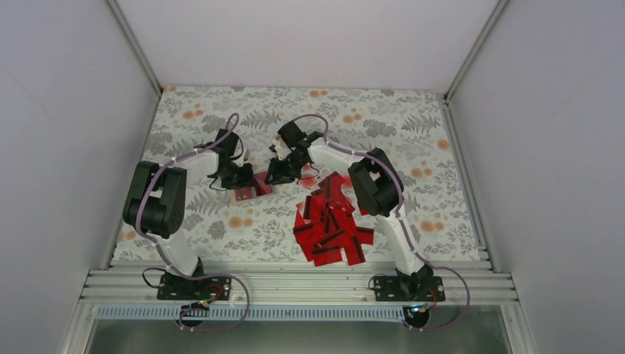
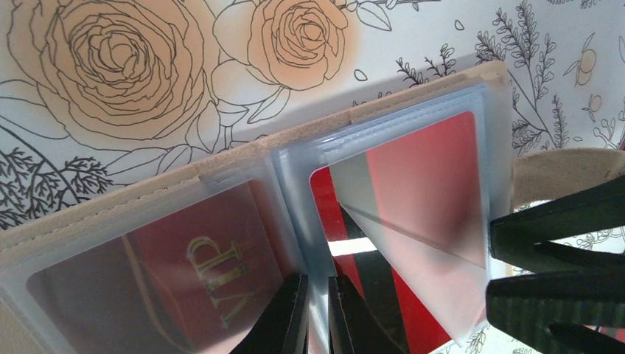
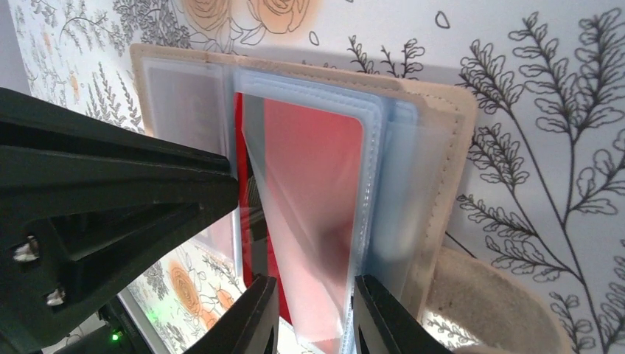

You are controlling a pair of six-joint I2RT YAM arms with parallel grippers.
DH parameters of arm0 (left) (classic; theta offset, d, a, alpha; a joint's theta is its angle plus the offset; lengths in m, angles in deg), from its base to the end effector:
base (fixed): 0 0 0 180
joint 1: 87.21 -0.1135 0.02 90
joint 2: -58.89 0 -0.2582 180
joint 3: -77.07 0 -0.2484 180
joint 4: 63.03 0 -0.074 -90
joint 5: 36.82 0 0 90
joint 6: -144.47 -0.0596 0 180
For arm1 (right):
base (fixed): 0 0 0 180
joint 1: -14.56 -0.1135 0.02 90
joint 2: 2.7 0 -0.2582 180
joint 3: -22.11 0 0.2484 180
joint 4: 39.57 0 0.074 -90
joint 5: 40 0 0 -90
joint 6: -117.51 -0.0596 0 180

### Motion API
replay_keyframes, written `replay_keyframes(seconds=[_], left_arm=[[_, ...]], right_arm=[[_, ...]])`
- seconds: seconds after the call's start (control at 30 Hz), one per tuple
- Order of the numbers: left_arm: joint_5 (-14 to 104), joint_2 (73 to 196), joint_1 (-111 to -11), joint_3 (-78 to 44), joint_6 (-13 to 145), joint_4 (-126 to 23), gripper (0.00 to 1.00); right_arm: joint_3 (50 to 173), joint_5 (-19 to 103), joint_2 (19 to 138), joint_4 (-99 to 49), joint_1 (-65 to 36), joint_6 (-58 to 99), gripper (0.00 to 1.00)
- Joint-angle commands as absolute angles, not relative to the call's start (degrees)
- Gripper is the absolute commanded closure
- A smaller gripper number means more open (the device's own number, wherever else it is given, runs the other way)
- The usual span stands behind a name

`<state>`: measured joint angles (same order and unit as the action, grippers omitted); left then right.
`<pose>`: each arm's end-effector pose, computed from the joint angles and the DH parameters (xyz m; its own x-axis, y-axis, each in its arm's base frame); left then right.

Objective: Put the credit cards into the card holder

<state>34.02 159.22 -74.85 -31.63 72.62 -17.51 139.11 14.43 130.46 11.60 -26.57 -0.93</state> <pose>0.3066 -0.0872 0.1214 -0.9843 -0.0855 -0.1546 -0.0200 0.9233 -0.3836 0.3406 0.3434 0.1197 -0.9464 -0.3122 -0.0833 -0.2880 0.6981 0.6555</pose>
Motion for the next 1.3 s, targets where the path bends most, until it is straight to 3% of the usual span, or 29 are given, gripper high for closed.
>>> replay_keyframes(seconds=[0.0, 1.27], left_arm=[[33.49, 160.46, -74.94, -31.89, 70.47, -17.97, 0.91], [31.03, 160.69, -74.45, -31.29, 72.63, -18.12, 0.92]], right_arm=[[140.94, 14.18, 132.06, 12.41, -27.00, -0.87, 0.73], [141.29, 12.93, 127.69, 12.71, -27.10, -0.65, 0.78]])
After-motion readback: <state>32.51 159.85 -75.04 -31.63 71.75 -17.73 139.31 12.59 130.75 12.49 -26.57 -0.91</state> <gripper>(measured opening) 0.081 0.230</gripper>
